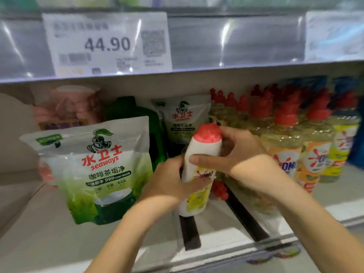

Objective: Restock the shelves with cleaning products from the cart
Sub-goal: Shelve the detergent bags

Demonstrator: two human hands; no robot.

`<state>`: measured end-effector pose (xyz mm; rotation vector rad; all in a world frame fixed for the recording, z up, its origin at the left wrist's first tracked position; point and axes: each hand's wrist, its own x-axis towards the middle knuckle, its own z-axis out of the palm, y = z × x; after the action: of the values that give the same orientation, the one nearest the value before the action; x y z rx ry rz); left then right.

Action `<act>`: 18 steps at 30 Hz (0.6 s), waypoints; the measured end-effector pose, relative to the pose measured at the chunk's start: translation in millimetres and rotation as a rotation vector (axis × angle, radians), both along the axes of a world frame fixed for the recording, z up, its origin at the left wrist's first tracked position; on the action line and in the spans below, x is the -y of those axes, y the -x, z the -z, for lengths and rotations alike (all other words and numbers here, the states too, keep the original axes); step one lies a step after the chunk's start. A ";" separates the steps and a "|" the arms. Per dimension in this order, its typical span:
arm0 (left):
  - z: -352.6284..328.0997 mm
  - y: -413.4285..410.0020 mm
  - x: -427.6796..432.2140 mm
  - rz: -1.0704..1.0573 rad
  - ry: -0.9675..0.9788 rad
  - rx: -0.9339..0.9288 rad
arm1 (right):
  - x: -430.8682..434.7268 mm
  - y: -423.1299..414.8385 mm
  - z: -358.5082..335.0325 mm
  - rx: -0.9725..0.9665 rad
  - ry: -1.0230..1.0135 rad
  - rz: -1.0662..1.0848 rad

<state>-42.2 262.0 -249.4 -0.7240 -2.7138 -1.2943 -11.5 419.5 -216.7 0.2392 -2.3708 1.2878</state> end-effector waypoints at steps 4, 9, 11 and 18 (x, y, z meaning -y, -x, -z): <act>-0.1 30.1 2.3 0.083 -0.043 0.082 | -6.3 22.0 22.8 0.094 0.015 -0.042; 14.4 37.9 2.5 0.073 -0.035 0.049 | -4.9 27.1 53.1 0.123 0.209 -0.187; 19.8 36.9 0.4 0.065 -0.074 0.025 | -3.4 27.7 59.1 0.109 0.229 -0.189; 17.6 25.2 6.6 0.023 -0.176 -0.174 | -0.9 11.7 65.5 -0.049 0.252 -0.235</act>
<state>-67.3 255.5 -267.0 -0.8102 -2.4278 -1.3822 -23.2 420.5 -282.3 0.4761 -2.1606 1.6519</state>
